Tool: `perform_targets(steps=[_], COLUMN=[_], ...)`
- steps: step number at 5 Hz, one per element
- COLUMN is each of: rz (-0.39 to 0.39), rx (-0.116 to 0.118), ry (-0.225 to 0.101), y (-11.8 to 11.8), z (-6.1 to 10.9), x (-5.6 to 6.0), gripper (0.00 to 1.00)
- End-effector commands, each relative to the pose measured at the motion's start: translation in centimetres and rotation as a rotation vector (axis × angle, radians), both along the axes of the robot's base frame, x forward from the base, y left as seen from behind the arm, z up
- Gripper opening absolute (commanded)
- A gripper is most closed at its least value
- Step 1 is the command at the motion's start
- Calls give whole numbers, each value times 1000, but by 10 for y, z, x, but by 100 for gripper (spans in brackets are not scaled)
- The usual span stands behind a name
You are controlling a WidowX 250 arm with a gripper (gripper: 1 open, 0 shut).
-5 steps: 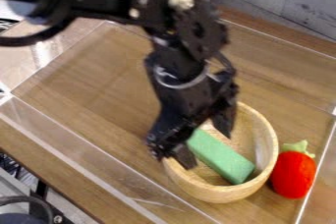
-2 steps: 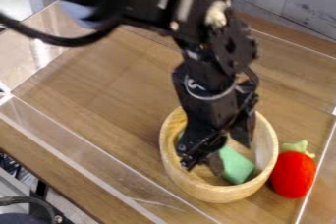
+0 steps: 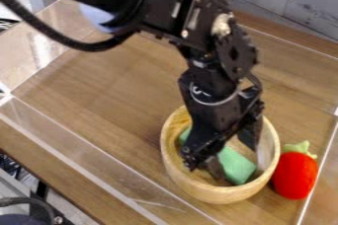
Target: Remove the green stick from the brown bowl and put it on the table
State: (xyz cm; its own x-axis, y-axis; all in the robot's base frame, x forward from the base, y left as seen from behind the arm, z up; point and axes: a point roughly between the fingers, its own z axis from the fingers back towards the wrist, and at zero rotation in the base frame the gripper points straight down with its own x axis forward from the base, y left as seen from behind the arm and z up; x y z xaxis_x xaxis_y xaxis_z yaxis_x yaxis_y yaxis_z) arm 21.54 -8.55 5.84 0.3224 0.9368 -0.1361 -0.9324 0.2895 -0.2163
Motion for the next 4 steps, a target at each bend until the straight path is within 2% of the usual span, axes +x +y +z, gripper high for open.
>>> perform_targets(steps=[1,3,4], rz=[-35,10,-1], rx=[-9,-13,-17], ry=[-26,-25,-21], y=[2,-6,-9], z=[3,-22,-35], x=[7,3,6], gripper=[100,100,100])
